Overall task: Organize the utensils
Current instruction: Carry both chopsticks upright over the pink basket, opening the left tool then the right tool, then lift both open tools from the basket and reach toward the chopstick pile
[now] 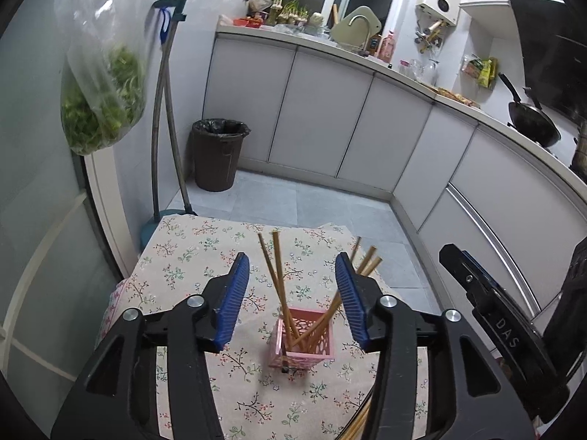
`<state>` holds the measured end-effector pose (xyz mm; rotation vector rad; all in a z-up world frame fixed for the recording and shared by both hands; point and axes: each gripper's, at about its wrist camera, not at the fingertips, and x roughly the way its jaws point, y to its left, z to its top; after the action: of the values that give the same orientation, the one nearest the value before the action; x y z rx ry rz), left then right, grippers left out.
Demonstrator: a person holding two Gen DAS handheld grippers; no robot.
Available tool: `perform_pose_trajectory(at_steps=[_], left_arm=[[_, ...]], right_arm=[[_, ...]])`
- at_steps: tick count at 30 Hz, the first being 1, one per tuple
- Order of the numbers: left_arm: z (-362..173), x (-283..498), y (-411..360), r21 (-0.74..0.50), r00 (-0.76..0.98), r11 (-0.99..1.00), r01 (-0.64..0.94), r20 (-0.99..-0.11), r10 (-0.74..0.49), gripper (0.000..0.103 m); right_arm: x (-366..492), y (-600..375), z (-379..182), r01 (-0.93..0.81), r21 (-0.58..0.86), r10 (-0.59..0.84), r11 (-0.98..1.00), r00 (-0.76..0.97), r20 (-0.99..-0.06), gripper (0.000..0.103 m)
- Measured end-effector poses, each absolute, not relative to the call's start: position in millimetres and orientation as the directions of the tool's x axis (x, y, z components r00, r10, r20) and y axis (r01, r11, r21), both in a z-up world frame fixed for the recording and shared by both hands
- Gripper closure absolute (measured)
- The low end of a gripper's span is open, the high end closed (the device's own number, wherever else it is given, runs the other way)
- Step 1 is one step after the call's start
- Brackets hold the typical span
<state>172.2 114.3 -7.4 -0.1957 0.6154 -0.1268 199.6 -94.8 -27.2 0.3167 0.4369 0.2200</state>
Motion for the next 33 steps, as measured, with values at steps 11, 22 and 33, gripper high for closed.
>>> perform_pose_trajectory(at_steps=[11, 22, 33], left_arm=[[-7, 159, 78, -0.160, 0.805, 0.982, 0.098, -0.568, -0.173, 0.035], [-21, 154, 39, -0.143, 0.781, 0.977, 0.160, -0.588, -0.213, 0.017], [-47, 155, -9, -0.106, 0.704, 0.959, 0.264, -0.658, -0.267, 0.007]], right_arm=[[173, -122, -26, -0.070, 0.291, 0.194, 0.954, 0.884, -0.424, 0.035], [149, -183, -50, 0.124, 0.324, 0.064, 0.938, 0.855, -0.514, 0.007], [114, -253, -88, 0.362, 0.451, -0.004, 0.816, 0.784, -0.621, 0.007]])
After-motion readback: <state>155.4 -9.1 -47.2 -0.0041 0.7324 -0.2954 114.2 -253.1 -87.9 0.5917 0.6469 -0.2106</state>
